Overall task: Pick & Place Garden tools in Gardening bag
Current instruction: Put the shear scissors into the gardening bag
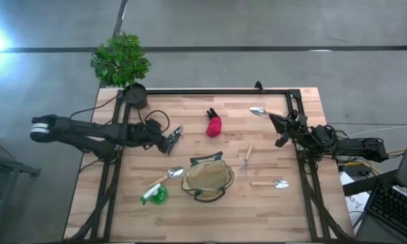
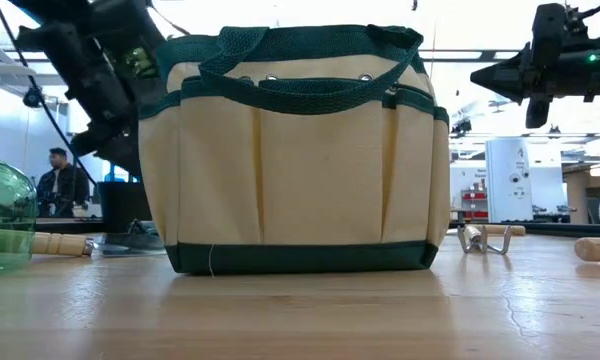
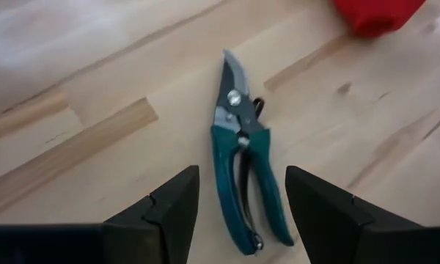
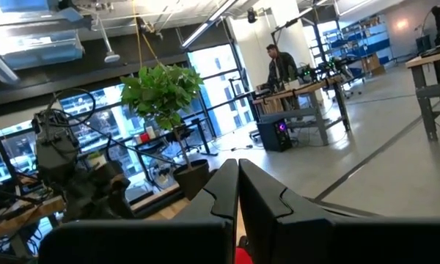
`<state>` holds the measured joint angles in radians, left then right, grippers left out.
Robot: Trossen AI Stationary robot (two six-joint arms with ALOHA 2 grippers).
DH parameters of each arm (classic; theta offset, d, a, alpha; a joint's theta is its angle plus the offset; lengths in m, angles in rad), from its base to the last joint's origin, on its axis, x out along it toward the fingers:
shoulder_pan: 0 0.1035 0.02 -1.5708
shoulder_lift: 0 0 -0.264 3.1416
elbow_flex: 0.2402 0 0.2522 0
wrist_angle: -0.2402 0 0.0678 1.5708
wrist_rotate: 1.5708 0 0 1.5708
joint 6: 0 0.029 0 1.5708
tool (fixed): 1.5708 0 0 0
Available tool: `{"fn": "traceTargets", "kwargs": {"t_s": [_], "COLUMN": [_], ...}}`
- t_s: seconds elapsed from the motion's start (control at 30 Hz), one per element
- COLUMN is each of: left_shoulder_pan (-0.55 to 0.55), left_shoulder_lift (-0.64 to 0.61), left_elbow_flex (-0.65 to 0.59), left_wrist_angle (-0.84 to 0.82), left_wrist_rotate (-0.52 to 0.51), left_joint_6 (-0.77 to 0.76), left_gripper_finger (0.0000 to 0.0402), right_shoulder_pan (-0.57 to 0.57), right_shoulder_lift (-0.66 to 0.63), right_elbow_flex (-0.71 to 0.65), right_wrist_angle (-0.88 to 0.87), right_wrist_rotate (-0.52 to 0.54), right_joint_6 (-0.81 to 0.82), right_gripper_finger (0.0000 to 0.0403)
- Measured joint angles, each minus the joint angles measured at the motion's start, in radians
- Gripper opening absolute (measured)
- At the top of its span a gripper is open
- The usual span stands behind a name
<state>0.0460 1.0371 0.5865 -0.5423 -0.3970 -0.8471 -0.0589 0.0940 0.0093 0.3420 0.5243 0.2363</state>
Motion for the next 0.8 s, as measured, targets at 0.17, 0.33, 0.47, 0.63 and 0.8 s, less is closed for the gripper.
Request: {"fn": "traceTargets", "kwargs": {"t_s": [0.17,0.33,0.47,0.63,0.8], "left_shoulder_pan": [0.0,0.0,0.0,0.0,0.0], "left_shoulder_lift": [0.063,0.124,0.169,0.219,0.278], "left_elbow_flex": [-0.001,-0.001,-0.002,-0.002,-0.002], "left_wrist_angle": [0.0,0.008,0.026,0.077,0.095], "left_wrist_rotate": [0.003,0.013,0.016,0.017,0.022], "left_joint_6": [0.003,0.003,0.003,-0.003,-0.016], "left_gripper_finger": [0.0207,0.0207,0.0207,0.0206,0.0206], "right_shoulder_pan": [0.0,0.0,0.0,0.0,0.0], "right_shoulder_lift": [0.0,0.0,0.0,0.0,0.0], "right_elbow_flex": [0.0,0.0,0.0,0.0,0.0], "right_wrist_angle": [-0.002,-0.002,-0.002,-0.002,-0.002], "right_wrist_rotate": [0.0,0.0,0.0,0.001,0.001], "right_joint_6": [0.0,0.0,-0.001,-0.002,-0.003], "right_gripper_finger": [0.0008,0.0008,0.0008,0.0008,0.0008]}}
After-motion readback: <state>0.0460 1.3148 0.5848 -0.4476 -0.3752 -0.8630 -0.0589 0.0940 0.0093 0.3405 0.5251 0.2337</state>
